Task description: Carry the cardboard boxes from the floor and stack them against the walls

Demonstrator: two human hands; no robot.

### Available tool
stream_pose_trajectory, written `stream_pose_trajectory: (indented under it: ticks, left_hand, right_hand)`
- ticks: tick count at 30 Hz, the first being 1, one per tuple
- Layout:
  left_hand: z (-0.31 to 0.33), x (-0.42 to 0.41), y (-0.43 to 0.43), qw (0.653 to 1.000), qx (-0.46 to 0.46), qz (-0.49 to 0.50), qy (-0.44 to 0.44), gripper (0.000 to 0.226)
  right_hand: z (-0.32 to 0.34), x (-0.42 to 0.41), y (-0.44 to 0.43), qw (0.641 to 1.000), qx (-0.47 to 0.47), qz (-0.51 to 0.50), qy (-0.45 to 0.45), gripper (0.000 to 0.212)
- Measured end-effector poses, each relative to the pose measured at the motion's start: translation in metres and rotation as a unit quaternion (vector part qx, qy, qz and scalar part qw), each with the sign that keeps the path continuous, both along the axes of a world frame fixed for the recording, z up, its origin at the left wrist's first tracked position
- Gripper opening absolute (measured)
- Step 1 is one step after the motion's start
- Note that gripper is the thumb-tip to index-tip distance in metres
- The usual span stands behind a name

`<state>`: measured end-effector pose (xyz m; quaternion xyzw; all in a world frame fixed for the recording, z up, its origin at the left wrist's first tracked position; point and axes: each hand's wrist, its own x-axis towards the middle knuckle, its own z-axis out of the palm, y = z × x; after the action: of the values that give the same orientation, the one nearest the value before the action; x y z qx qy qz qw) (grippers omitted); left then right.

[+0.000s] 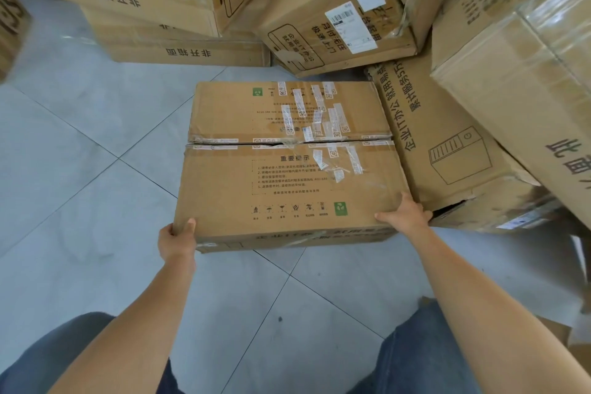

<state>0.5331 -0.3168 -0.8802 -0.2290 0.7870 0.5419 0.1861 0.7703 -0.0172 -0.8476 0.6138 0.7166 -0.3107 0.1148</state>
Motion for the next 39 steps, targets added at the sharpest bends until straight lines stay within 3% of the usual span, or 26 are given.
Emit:
stream_pose_trajectory:
  ticks: [5,10,17,21,26,30,32,36,39]
  left_hand:
    - [0.001,-0.015,-0.025,0.997,0.055,0.037,-0.033,0.045]
    - [0.030,-0.018,-0.021,0.996,0.077,0.045,-0.013,0.043]
    - [0.104,-0.041,-0.014,0.974,0.158,0.105,0.126,0.017]
    - [0.141,-0.056,-0.016,0.953,0.162,0.128,0.222,0.030]
    - [0.181,-0.087,-0.023,0.959,0.134,0.054,0.243,0.042]
    - [0.195,-0.102,-0.027,0.969,0.096,-0.029,0.226,0.044]
    - [0.196,-0.105,-0.028,0.970,0.078,-0.075,0.218,0.044]
    - [0.187,-0.102,-0.032,0.975,0.027,-0.108,0.192,0.032]
    - [0.181,-0.091,-0.036,0.979,-0.025,-0.096,0.179,0.040]
  right_hand:
    - [0.004,0.017,-0.013,0.982,-0.103,-0.062,0.148,0.091]
    - [0.022,0.009,-0.024,0.964,-0.104,-0.096,0.226,0.085]
    - [0.110,-0.013,-0.021,0.944,-0.061,-0.097,0.309,0.068]
    - [0.160,-0.021,-0.017,0.928,0.026,-0.059,0.367,0.058]
    - [0.187,-0.028,-0.015,0.908,0.043,-0.048,0.413,0.058]
    - [0.177,-0.023,-0.021,0.879,-0.007,-0.084,0.469,0.071]
    - [0.172,-0.026,-0.020,0.881,-0.014,-0.109,0.460,0.071]
    - [0.167,-0.036,-0.022,0.935,-0.005,-0.174,0.308,0.071]
    - [0.155,-0.039,-0.026,0.941,0.071,-0.173,0.283,0.069]
